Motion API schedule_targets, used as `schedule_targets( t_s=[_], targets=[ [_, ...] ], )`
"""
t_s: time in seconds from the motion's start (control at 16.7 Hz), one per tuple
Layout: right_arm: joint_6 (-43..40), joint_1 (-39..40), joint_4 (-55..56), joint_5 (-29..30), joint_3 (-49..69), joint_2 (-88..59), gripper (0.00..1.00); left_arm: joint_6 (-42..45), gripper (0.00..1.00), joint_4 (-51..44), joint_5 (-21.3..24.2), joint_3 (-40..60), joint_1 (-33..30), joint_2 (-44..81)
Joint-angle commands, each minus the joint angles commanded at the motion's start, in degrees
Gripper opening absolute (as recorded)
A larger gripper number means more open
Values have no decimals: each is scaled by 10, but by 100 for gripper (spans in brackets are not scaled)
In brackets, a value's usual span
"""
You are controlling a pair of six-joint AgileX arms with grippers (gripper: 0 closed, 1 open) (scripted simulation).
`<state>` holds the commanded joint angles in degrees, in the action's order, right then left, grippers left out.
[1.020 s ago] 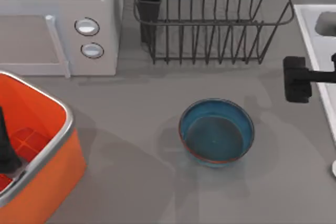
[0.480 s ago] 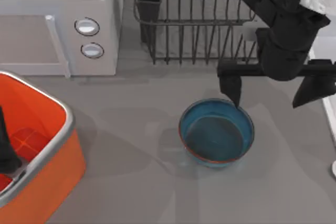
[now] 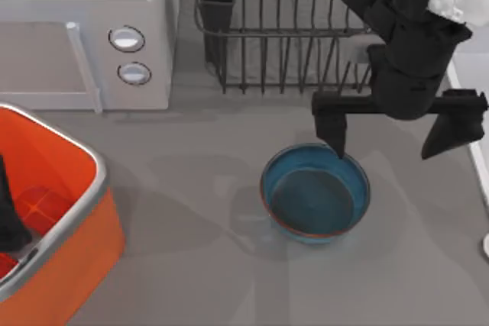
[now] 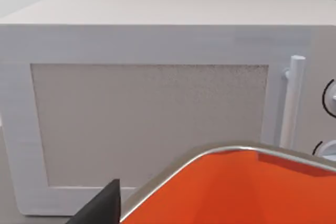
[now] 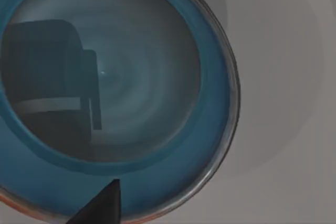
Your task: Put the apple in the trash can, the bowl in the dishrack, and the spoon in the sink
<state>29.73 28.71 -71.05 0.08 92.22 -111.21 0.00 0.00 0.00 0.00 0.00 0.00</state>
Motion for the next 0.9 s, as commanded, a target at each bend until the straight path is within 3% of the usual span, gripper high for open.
schedule_targets(
  t_s=[0.48,0.84,0.9],
  targets=[
    [3,3,181,0,-129,-49,100,0,100,0,0,0,0,0],
    [4,4,200,0,-145,-55,100,0,100,0,0,0,0,0],
    [4,4,200,0,-145,-55,92,0,100,0,0,0,0,0]
  ],
)
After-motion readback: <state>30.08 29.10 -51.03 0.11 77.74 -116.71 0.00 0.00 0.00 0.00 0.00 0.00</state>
